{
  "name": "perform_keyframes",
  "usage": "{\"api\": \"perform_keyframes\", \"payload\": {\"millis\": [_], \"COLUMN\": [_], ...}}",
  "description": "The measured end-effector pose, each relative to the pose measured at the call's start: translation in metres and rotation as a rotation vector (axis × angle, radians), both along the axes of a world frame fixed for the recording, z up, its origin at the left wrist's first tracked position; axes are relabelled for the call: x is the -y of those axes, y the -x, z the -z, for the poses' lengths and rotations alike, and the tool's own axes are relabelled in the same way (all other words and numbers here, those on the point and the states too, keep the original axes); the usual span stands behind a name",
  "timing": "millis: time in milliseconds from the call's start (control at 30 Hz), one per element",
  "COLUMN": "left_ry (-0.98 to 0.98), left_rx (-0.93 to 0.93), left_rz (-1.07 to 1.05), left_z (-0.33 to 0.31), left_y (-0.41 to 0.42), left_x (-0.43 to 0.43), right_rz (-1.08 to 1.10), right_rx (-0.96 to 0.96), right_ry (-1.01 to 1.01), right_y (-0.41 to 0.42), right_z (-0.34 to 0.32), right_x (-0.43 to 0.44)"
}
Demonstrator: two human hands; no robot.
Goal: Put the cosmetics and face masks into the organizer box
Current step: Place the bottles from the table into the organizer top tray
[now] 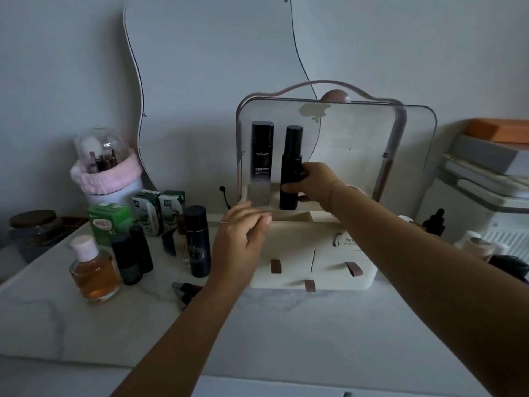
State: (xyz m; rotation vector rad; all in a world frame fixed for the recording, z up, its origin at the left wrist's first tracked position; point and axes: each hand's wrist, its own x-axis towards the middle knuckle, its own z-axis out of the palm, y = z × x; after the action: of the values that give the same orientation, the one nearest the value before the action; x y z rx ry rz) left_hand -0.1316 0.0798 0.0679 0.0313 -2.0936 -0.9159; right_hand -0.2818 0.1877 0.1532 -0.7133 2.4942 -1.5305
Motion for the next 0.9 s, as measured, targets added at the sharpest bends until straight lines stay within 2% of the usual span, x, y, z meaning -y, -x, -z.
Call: {"api": "perform_keyframes", "payload": {"millis": [467, 567, 633, 733, 800, 900], "left_ry": [0.001, -0.049, -0.181, -0.391, -0.435, -0.43], "left_rx": [-0.071, -0.216, -0.299, -0.195, -0.085, -0.02], "left_rz": [0.021, -0.136, -0.316, -0.47, -0.491, -0.51], "left_z": [0.005, 0.014, 0.022, 0.033, 0.04, 0.046], "left_y": [0.0, -0.012, -0.019, -0.021, -0.017, -0.012], "left_x": [0.001, 0.007, 0.02, 0.041, 0.049, 0.056], "right_rz": [0.075, 0.113, 0.135, 0.128, 0.114, 0.128], "right_rx": [-0.067, -0.188, -0.286, -0.374, -0.384, -0.378], "right_ry": [-0.047, -0.127, -0.081, 0.058, 0.084, 0.079], "right_y": [0.016, 0.008, -0.005, -0.03, -0.044, -0.055], "right_z": [0.008, 0.006, 0.007, 0.013, 0.02, 0.027], "right_x": [0.025, 0.014, 0.004, -0.013, -0.022, -0.031]}}
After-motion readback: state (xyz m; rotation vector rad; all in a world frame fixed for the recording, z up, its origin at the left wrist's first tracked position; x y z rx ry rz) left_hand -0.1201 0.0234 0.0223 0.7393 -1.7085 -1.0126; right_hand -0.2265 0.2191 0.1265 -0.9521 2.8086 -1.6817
